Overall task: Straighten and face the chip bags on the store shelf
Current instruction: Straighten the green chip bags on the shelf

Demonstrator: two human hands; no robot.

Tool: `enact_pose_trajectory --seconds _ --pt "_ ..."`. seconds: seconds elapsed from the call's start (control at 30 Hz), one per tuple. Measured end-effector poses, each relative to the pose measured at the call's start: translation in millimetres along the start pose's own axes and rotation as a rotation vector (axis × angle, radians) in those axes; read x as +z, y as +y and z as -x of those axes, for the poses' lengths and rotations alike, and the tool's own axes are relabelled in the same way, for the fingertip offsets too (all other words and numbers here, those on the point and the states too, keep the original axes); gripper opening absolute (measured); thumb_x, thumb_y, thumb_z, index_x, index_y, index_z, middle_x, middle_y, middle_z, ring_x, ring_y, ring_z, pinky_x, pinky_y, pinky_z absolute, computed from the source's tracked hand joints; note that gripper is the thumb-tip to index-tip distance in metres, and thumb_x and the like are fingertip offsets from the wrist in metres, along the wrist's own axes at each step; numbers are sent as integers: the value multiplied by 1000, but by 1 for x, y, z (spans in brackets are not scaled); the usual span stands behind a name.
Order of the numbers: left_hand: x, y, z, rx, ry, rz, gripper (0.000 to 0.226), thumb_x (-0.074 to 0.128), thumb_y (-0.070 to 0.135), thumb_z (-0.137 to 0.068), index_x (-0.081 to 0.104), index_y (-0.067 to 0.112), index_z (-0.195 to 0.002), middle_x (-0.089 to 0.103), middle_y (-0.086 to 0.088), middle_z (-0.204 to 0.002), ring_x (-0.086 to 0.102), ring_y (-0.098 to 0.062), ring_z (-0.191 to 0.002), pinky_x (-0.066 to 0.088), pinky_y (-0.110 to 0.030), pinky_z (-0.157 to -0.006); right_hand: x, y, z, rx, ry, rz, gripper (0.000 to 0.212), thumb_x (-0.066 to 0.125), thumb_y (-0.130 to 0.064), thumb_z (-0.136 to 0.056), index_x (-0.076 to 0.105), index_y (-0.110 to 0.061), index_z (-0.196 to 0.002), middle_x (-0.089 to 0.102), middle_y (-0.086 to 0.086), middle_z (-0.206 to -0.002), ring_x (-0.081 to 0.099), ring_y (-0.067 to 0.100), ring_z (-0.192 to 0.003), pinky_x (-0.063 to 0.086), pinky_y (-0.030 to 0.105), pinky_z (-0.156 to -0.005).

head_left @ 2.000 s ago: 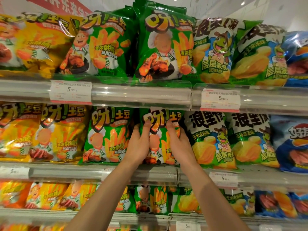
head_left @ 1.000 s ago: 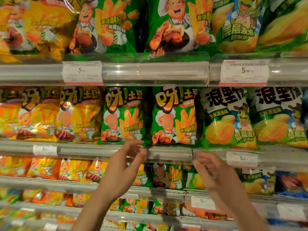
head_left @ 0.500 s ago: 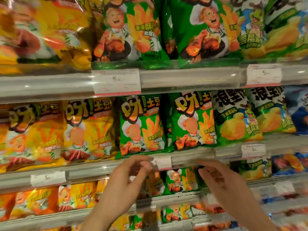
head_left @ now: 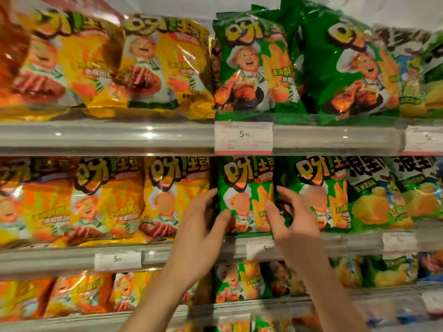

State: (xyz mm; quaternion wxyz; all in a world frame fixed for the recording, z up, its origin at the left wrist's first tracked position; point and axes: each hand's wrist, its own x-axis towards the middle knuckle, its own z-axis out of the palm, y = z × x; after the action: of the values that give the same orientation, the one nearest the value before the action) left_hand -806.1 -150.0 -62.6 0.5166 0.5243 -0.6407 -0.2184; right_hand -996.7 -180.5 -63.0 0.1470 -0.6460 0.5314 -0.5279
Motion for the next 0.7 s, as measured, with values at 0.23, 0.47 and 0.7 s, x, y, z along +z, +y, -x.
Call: enact_pose_trajectory --seconds 0.23,0.47,0.7 --pt "38 22 -49 -190 -25 117 76 47 50 -98 9 20 -158 33 9 -154 32 -5 -138 27 -20 -102 30 -6 -54 311 -240 -179 86 50 -60 -93 10 -21 -159 30 3 -161 30 22 -146 28 36 -114" --pt "50 11 -71 -393 -3 261 61 49 52 -96 33 19 -144 55 3 -125 53 -14 -109 38 -30 -92 33 7 -71 384 -277 -220 111 50 -89 -70 26 -21 -155 42 1 -153 41 22 -139 35 43 -114" --pt "53 15 -71 -385 27 275 64 44 55 -98 26 21 -149 52 14 -102 51 -4 -91 34 -27 -88 32 9 -71 375 -270 -255 112 52 -87 -73 23 -19 -156 37 2 -156 38 23 -141 33 43 -116"
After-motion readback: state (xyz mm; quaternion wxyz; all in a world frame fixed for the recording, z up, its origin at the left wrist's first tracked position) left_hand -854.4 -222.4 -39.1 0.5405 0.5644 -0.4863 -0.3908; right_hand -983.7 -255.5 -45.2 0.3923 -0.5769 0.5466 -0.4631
